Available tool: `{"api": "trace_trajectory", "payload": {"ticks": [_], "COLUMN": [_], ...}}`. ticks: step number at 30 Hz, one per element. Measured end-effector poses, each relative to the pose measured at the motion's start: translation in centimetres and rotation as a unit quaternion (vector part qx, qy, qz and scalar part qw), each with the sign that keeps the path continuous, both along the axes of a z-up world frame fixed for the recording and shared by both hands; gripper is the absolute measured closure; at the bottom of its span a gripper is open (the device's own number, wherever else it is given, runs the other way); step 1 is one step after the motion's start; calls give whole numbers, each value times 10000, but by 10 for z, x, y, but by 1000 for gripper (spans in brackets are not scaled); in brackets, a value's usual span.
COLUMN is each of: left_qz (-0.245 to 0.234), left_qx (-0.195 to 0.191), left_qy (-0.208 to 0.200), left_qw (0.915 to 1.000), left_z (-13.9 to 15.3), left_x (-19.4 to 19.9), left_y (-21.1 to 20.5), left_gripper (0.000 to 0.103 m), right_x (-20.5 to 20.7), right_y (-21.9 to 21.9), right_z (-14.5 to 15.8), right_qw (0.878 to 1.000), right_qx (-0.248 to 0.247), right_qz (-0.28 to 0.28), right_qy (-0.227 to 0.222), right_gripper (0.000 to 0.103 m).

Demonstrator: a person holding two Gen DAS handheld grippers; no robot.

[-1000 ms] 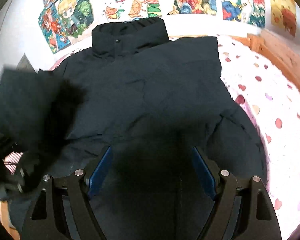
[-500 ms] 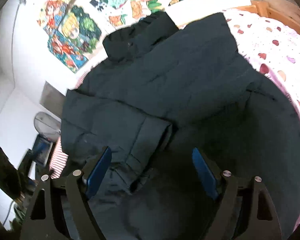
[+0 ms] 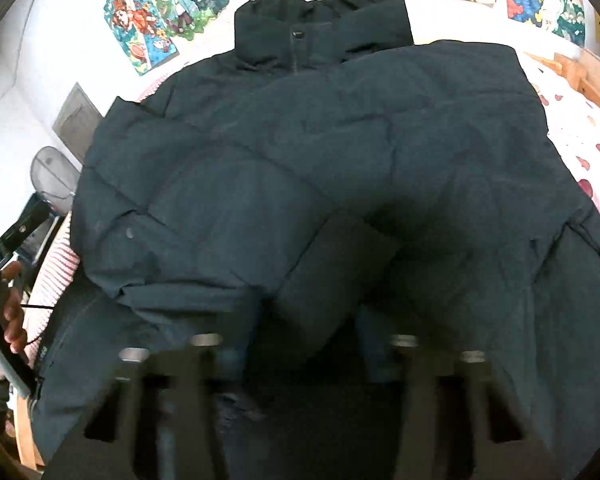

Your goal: Fold large clothes

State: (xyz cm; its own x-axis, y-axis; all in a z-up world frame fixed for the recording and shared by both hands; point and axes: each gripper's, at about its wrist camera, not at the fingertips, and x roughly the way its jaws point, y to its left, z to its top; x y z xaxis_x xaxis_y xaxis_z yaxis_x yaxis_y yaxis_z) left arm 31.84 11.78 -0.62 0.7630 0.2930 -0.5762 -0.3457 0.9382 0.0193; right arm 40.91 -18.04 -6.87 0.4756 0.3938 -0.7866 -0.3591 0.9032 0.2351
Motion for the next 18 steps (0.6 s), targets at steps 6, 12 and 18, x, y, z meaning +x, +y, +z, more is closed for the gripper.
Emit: {"api": "trace_trajectory", "payload": {"ticks": [6,12,18], "left_qz": [-177,-445,-69], "left_qx": [323,534,940], "left_qy": [-42,41,250], "left_qw": [9993,9976,9952], "left_z": [4,5,-4], "left_x": [2,8,39], "left_y": [-8,-15,-24], "left_gripper": [1,1,1], "right_x": [-10,-13,11], "right_y": [-13,-21,-37], "right_z": [23,74,91], "right_qw": [9989,9912,9845], "right_qx": [348,43,-192], "right_qz": [151,-142,-609], "right_qy": [-266,-1319,-1635], "right_gripper": [99,99,99]}}
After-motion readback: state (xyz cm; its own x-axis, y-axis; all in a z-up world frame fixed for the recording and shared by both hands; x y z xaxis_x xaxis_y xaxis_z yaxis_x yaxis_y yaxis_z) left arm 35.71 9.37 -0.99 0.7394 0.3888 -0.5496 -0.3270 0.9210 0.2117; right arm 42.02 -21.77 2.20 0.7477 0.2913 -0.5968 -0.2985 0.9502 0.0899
